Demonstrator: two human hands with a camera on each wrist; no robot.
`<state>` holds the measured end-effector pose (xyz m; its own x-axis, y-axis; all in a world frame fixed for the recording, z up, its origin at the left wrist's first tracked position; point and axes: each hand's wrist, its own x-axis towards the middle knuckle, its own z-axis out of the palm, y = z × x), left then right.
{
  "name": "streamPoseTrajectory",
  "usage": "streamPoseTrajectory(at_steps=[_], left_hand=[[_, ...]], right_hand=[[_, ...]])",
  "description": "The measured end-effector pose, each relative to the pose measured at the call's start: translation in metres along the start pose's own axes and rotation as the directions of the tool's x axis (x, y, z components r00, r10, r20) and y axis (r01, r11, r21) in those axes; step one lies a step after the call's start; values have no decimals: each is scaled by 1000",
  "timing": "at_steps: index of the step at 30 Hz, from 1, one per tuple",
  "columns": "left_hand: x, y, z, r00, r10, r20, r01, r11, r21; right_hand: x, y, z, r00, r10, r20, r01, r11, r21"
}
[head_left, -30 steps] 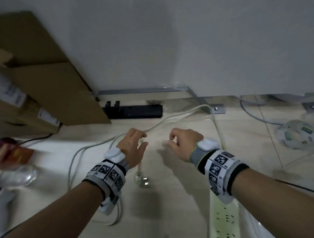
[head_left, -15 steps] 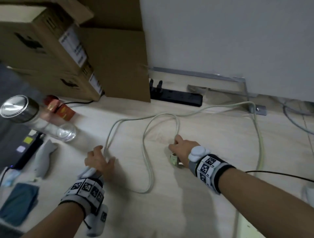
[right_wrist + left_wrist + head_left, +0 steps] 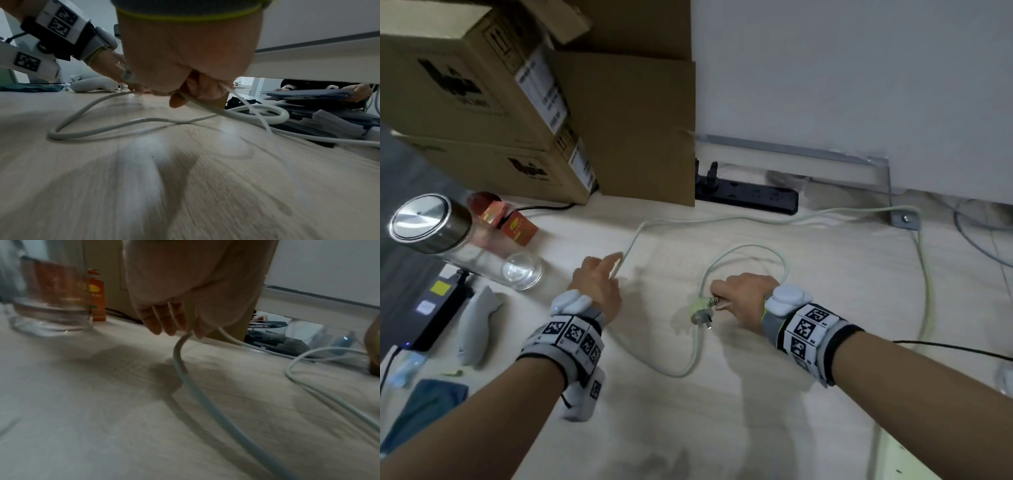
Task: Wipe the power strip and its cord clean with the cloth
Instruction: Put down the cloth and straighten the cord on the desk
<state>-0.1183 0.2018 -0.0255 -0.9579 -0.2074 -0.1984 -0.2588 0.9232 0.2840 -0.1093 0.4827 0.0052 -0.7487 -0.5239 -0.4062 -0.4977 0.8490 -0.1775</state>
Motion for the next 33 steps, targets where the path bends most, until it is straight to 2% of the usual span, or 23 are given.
streamPoseTrajectory(at_steps=[2, 4, 6, 9, 11, 13, 16, 18, 20, 22, 24, 26, 28, 29, 31, 33], left_hand=[[-1, 6, 0, 998, 66, 4, -66, 992, 107], [-9, 21, 6, 985, 143, 93, -140, 990, -36], [-22, 40, 18, 957, 182, 226, -128, 964, -234], [-36, 69, 40, 918, 185, 352, -29, 913, -406], [-40, 89, 46, 885, 157, 438, 103, 852, -513], [-41, 104, 49, 840, 120, 529, 222, 813, -539], [-42, 113, 50, 784, 110, 611, 316, 776, -546], [-45, 113, 48, 736, 153, 659, 398, 690, -605], [-52, 117, 41, 665, 238, 708, 474, 598, -646], [-61, 122, 31, 620, 318, 717, 483, 565, -669], [-66, 121, 28, 623, 361, 694, 465, 543, -700], [-64, 114, 29, 640, 405, 653, 451, 490, -746], [-61, 108, 25, 645, 407, 647, 481, 441, -758], [-57, 108, 21, 653, 382, 655, 510, 418, -752], [-49, 100, 13, 713, 285, 641, 546, 348, -762], [-40, 92, 7, 776, 140, 615, 574, 248, -780]], right_hand=[[-4, 2, 1, 1000, 10, -8, -10, 1000, 0], [-7, 5, 3, 999, 23, 26, -23, 1000, 7], [-10, 5, 5, 999, 17, 45, -18, 1000, 24], [-18, 0, 7, 999, -26, 45, 27, 999, -22], [-24, -5, 8, 997, -69, 39, 71, 996, -48], [-30, -12, 6, 987, -157, -40, 154, 986, -65], [-32, -12, 9, 961, -235, -145, 223, 970, -95], [-28, -11, 10, 958, -229, -173, 221, 973, -66], [-25, -15, 4, 962, -197, -188, 207, 978, 34], [-24, -18, -4, 984, -49, -174, 83, 977, 194], [-21, -21, -9, 987, 94, -129, -42, 932, 360], [-17, -22, -11, 978, 136, -156, -58, 904, 423], [-18, -23, -11, 973, 152, -176, -67, 909, 411], [-20, -21, -8, 962, 156, -224, -59, 920, 387], [-24, -17, 1, 924, 67, -377, 17, 977, 214], [-33, -13, 5, 898, 17, -441, 60, 985, 160]])
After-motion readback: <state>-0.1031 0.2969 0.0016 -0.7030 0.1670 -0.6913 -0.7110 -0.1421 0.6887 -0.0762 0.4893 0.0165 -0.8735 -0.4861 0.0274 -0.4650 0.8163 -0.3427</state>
